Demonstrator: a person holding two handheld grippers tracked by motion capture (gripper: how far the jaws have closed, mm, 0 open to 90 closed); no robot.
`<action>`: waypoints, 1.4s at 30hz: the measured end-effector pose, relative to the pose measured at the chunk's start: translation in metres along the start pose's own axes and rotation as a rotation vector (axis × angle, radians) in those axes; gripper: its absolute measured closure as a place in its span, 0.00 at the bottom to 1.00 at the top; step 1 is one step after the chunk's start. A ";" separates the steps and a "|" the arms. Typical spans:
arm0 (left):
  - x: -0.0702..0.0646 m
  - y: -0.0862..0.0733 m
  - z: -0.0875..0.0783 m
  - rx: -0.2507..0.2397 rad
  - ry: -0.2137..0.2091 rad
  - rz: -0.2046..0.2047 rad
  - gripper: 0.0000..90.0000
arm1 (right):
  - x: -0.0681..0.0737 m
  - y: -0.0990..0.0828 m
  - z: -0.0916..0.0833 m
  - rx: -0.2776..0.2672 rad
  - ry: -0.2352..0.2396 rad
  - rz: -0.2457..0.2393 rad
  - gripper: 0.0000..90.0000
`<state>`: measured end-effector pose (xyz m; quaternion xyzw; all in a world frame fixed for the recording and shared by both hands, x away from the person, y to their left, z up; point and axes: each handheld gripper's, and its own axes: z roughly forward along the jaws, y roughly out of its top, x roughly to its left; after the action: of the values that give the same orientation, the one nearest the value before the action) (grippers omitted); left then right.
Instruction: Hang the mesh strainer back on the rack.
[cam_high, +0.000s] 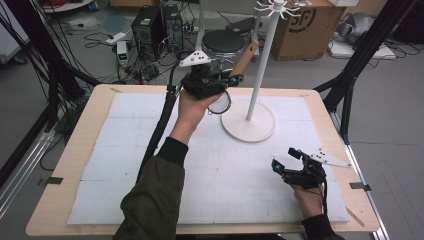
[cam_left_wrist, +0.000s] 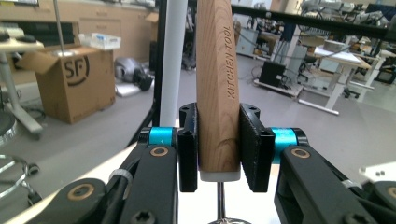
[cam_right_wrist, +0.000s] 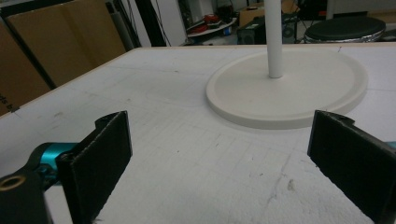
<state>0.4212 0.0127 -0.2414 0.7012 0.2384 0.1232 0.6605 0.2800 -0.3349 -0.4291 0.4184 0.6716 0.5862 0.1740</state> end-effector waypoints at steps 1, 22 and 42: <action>-0.001 0.005 0.002 -0.006 -0.002 0.004 0.79 | -0.001 0.000 0.000 -0.003 0.001 -0.004 0.06; 0.001 0.045 0.012 -0.056 -0.008 0.023 0.79 | -0.002 0.001 -0.003 -0.008 -0.001 -0.004 0.06; 0.008 0.047 0.036 -0.033 -0.018 -0.004 0.79 | -0.005 0.002 -0.009 -0.022 -0.009 -0.004 0.06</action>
<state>0.4538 -0.0152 -0.2002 0.6908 0.2319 0.1193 0.6744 0.2772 -0.3440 -0.4264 0.4177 0.6652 0.5913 0.1830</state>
